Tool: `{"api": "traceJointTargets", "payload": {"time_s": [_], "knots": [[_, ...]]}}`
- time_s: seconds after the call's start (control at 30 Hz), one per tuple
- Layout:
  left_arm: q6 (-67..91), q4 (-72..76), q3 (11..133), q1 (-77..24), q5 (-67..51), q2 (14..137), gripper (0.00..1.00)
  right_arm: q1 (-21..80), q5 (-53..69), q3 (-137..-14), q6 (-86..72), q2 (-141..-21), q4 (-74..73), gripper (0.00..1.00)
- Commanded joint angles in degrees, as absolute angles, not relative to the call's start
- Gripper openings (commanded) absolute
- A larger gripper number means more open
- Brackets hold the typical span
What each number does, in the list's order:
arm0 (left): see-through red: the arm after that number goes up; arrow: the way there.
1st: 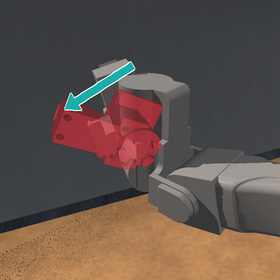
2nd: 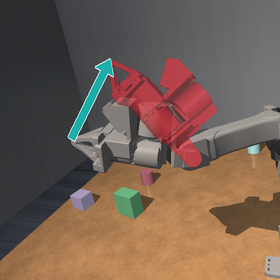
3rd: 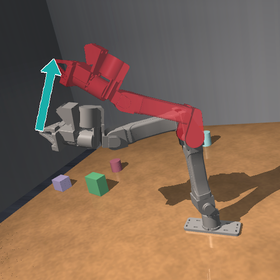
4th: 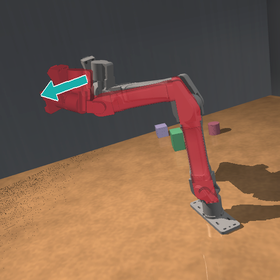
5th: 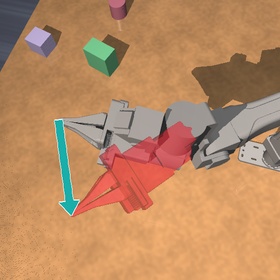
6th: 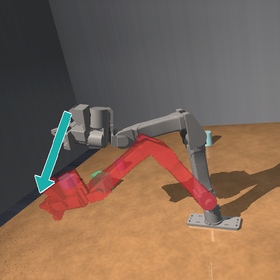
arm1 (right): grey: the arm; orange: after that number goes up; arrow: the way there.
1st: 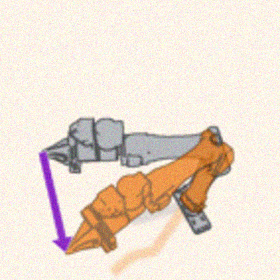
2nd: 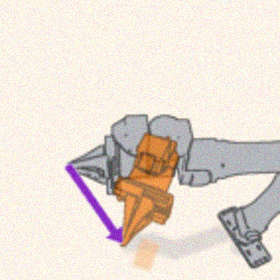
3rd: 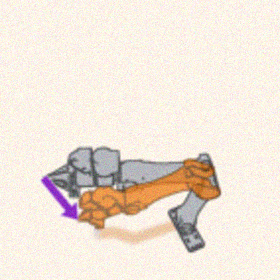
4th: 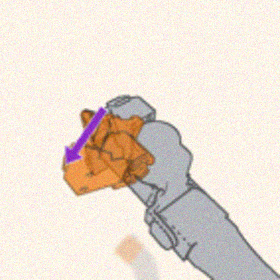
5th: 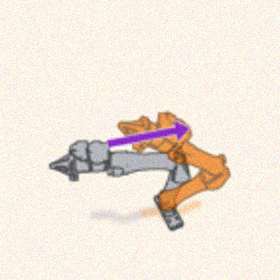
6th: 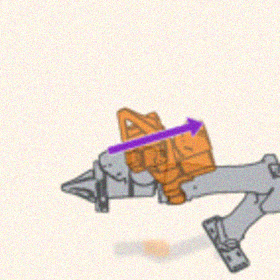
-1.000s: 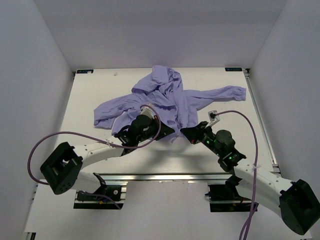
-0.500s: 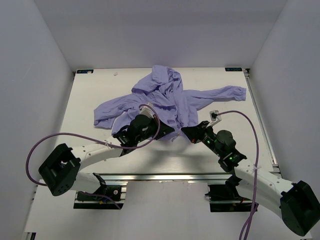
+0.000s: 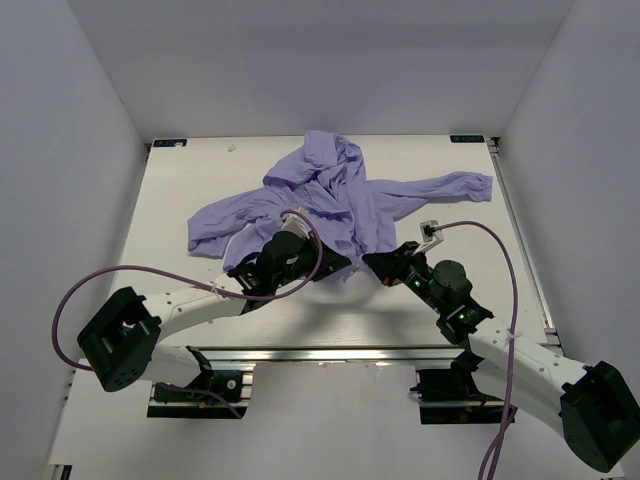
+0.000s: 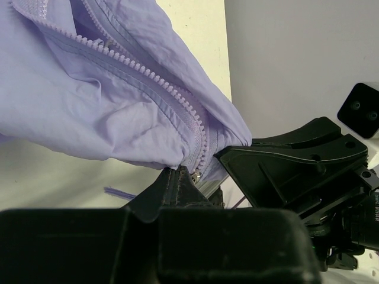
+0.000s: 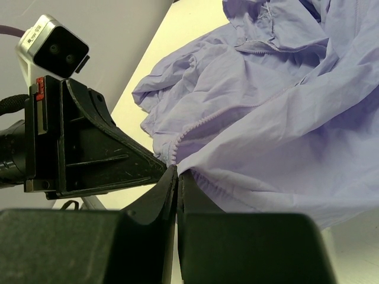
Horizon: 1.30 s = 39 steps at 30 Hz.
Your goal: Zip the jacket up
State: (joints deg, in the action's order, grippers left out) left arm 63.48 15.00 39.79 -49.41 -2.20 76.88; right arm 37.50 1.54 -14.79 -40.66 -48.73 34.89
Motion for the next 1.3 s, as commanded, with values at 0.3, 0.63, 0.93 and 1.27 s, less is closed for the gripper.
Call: {"api": "traceJointTargets", "payload": {"time_s": [0.3, 0.63, 0.93, 1.27], "knots": [[62.76, 13.18, 40.78, -52.21, 2.28, 74.71, 0.00, 37.27, -4.74, -14.06, -44.74, -48.87, 41.92, 0.00], [59.24, 13.71, 41.49, -54.40, 3.08, 74.00, 0.00, 37.35, -4.84, -14.50, -44.47, -50.27, 40.60, 0.00], [54.67, 14.34, 42.01, -54.40, -5.89, 75.76, 0.00, 37.27, -0.44, -13.54, -40.08, -50.54, 46.49, 0.00], [49.05, 5.36, 45.44, -54.58, -8.25, 77.52, 0.00, 37.27, 1.58, -18.37, -38.85, -49.47, 37.18, 0.00]]}}
